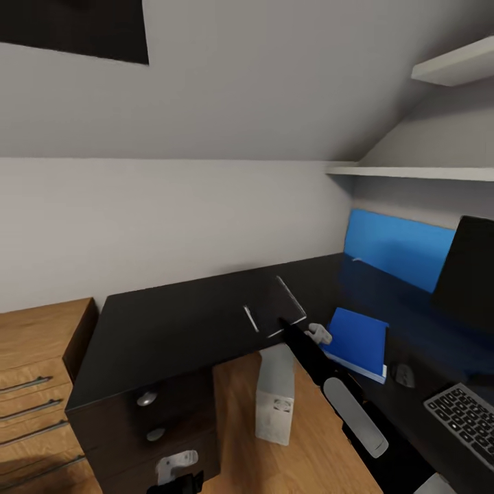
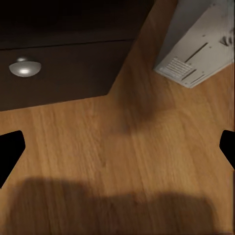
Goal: In the bedroom, organize the workspace by keeping the computer under the desk, ensuring the monitor is on the desk, placing the keyboard on the desk next to the monitor, placing the mouse on the desk next to the keyboard, moving the folder from the swivel chair onto the desk next to the mouse, stacking the notebook on top of the folder with the pen on top of the notebook, and positioning the swivel chair next to the desk.
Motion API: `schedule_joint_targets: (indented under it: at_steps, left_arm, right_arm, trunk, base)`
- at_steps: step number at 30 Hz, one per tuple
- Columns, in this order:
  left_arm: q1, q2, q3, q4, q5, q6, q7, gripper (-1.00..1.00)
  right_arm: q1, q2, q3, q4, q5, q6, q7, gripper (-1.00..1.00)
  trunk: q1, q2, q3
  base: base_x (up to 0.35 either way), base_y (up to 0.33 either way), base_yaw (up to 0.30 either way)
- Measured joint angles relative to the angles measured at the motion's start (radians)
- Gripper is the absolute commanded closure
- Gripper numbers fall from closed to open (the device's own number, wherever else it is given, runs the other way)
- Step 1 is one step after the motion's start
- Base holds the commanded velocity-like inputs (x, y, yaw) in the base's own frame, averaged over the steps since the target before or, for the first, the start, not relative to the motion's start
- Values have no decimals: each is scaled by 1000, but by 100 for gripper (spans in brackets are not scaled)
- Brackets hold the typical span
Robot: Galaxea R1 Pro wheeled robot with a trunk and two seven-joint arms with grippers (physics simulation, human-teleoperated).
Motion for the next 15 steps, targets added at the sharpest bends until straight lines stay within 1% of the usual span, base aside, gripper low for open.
schedule_joint_targets:
  at_steps: [3,5,6,10,11,15]
  left_arm:
    - [0,0,0,0,0,0,0,-100]
    - [0,0,0,0,-1,0,0,-100]
    - [0,0,0,0,-1,0,0,-100]
    - [0,-1,-1,0,-1,0,0,-100]
    - [0,0,-7,0,0,0,0,-100]
    - [0,0,-15,0,0,-1,1,-100]
  right_arm:
    - [0,0,0,1,1,-15,0,100]
    - [0,0,-1,2,2,-32,0,100]
    - [0,-1,-1,2,2,-34,0,100]
    - [0,-3,0,2,2,-38,1,100]
    - [0,-2,0,3,4,-41,-1,100]
    - [0,2,-2,18,5,-47,-14,100]
  trunk:
    - [-12,21,9]
    - [-19,35,16]
    - [-23,42,19]
    - [-23,42,19]
    - [-23,42,19]
    - [-23,42,19]
  base:
    - [0,0,-274]
    - [0,0,-123]
    - [0,0,-70]
    - [0,0,-38]
    - [0,0,-12]
    - [0,0,-6]
